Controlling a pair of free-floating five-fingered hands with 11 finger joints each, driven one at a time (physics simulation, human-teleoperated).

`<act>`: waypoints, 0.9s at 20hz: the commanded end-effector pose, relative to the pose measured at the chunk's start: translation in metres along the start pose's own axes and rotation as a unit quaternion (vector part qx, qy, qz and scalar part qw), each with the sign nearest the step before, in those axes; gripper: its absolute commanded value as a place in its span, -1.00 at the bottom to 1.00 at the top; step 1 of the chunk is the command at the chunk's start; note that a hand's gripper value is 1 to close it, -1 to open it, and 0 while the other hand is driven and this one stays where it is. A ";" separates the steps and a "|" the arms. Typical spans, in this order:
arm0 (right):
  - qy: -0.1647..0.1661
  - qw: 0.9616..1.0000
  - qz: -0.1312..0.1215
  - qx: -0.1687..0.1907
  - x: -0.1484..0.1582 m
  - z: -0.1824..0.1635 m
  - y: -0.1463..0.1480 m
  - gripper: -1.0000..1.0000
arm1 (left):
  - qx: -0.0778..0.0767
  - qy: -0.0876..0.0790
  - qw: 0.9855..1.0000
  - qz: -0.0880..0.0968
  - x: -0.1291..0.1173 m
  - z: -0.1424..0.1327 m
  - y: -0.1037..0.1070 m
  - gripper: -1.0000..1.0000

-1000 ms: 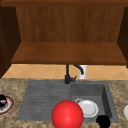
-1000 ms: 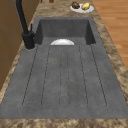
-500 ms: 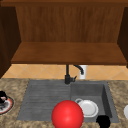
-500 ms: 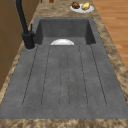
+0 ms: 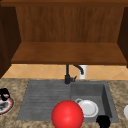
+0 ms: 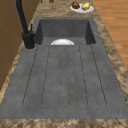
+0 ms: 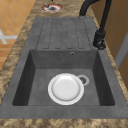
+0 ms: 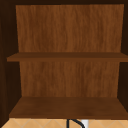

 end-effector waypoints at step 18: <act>0.000 1.000 0.000 0.000 0.000 0.000 0.000 0.00 | -0.016 -0.033 0.999 0.020 0.046 -0.118 0.083 1.00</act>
